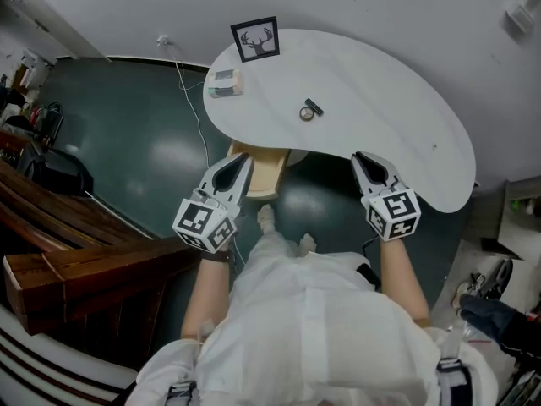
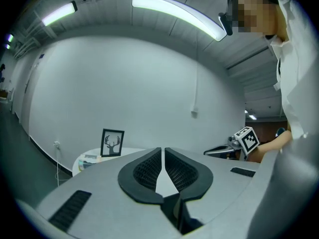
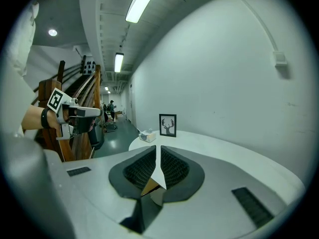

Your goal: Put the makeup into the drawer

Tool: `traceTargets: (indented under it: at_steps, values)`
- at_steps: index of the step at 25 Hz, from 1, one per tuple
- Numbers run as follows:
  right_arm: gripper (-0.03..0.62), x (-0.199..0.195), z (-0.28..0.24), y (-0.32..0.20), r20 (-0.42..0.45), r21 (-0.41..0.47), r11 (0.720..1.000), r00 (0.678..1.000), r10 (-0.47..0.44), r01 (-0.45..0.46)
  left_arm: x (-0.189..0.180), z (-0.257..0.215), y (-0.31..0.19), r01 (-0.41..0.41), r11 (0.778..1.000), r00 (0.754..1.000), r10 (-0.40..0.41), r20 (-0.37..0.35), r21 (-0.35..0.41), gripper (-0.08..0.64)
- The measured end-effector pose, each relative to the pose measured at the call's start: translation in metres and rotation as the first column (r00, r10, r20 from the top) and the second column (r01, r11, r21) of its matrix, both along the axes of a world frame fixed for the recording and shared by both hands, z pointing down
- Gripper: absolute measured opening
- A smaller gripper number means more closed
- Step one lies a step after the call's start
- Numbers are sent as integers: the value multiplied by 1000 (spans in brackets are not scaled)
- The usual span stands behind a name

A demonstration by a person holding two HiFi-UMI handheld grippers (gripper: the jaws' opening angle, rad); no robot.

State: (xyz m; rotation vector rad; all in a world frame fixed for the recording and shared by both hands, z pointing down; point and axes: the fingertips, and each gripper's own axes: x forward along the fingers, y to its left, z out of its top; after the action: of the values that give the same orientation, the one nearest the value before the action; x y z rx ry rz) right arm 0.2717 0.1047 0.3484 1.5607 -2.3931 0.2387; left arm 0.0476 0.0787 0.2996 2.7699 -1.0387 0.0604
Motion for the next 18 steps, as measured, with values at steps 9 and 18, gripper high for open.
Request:
traceTargets:
  at_steps: [9,18]
  values:
    - [12,-26,3,-61,-6,-41,998,999,49,-49,-11,6,-72,-93,995,996,94,10,-34,29]
    - [20,-69,21,-124,-23,-71,994,996,81,-83,-45,19,-133,-161,986,987,161,12,-50,29]
